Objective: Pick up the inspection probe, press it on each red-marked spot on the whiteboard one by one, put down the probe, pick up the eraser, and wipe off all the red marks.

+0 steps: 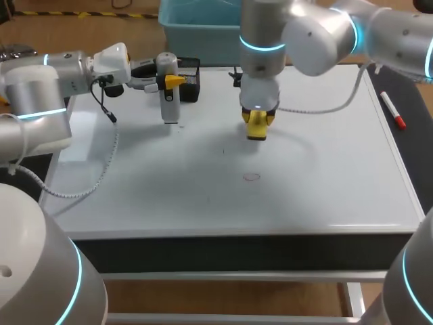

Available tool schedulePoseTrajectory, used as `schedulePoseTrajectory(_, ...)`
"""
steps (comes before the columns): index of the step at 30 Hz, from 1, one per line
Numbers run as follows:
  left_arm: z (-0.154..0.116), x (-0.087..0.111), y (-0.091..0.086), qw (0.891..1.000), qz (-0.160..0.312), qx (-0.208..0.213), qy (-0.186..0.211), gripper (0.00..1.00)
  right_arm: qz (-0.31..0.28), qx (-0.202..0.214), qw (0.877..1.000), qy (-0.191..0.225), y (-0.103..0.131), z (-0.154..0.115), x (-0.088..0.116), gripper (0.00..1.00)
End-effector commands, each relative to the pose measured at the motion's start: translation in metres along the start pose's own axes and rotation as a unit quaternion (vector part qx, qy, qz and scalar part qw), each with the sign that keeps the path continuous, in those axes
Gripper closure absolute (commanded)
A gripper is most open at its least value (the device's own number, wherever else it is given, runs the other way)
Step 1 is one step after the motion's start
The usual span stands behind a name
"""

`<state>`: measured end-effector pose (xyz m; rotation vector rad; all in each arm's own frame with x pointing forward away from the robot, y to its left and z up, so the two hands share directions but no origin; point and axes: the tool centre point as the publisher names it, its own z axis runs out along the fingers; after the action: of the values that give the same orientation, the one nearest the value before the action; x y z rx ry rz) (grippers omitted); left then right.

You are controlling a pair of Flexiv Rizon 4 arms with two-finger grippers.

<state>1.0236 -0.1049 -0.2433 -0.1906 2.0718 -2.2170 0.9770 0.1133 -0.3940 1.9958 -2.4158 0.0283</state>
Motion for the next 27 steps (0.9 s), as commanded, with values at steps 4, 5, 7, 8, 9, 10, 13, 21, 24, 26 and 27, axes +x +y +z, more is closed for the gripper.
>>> schedulePoseTrajectory(4, 0.0, 0.0, -0.001, 1.0, 0.0, 0.0, -0.001, 1.0, -0.012, -0.014, 1.0, 0.003, -0.004, 0.014, -0.003, 1.0)
schedulePoseTrajectory(5, 0.0, 0.0, -0.001, 1.0, 0.0, 0.0, -0.001, 1.0, -0.012, -0.014, 1.0, 0.004, -0.004, 0.015, -0.003, 1.0)
schedulePoseTrajectory(7, 0.0, 0.0, -0.001, 1.0, 0.0, 0.0, -0.001, 1.0, -0.013, -0.015, 1.0, 0.005, -0.004, 0.016, -0.003, 1.0)
schedulePoseTrajectory(8, 0.0, 0.0, -0.001, 1.0, 0.0, 0.0, -0.001, 1.0, -0.014, -0.016, 1.0, 0.004, -0.004, 0.016, -0.003, 1.0)
schedulePoseTrajectory(9, 0.0, 0.0, -0.001, 1.0, 0.0, 0.0, -0.001, 1.0, -0.014, -0.016, 1.0, 0.003, -0.004, 0.017, -0.003, 1.0)
schedulePoseTrajectory(10, 0.0, 0.0, -0.001, 1.0, 0.0, 0.0, -0.001, 1.0, -0.015, -0.017, 1.0, 0.002, -0.004, 0.018, -0.004, 1.0)
schedulePoseTrajectory(13, 0.0, 0.0, -0.001, 1.0, 0.0, 0.0, -0.001, 1.0, -0.016, -0.018, 1.0, 0.001, -0.005, 0.018, -0.004, 1.0)
schedulePoseTrajectory(21, 0.0, 0.0, -0.001, 1.0, 0.0, 0.0, -0.001, 1.0, -0.033, -0.028, 0.999, 0.0, -0.004, 0.023, -0.004, 1.0)
schedulePoseTrajectory(24, 0.0, 0.0, -0.001, 1.0, 0.0, 0.0, -0.001, 1.0, -0.034, -0.029, 0.999, 0.001, -0.005, 0.024, -0.003, 1.0)
schedulePoseTrajectory(26, 0.0, 0.0, -0.001, 1.0, 0.0, 0.0, -0.001, 1.0, -0.034, -0.03, 0.999, 0.001, -0.005, 0.025, -0.002, 1.0)
schedulePoseTrajectory(27, 0.0, 0.0, -0.001, 1.0, 0.0, 0.0, -0.001, 1.0, -0.034, -0.031, 0.999, 0.001, -0.005, 0.026, -0.002, 1.0)
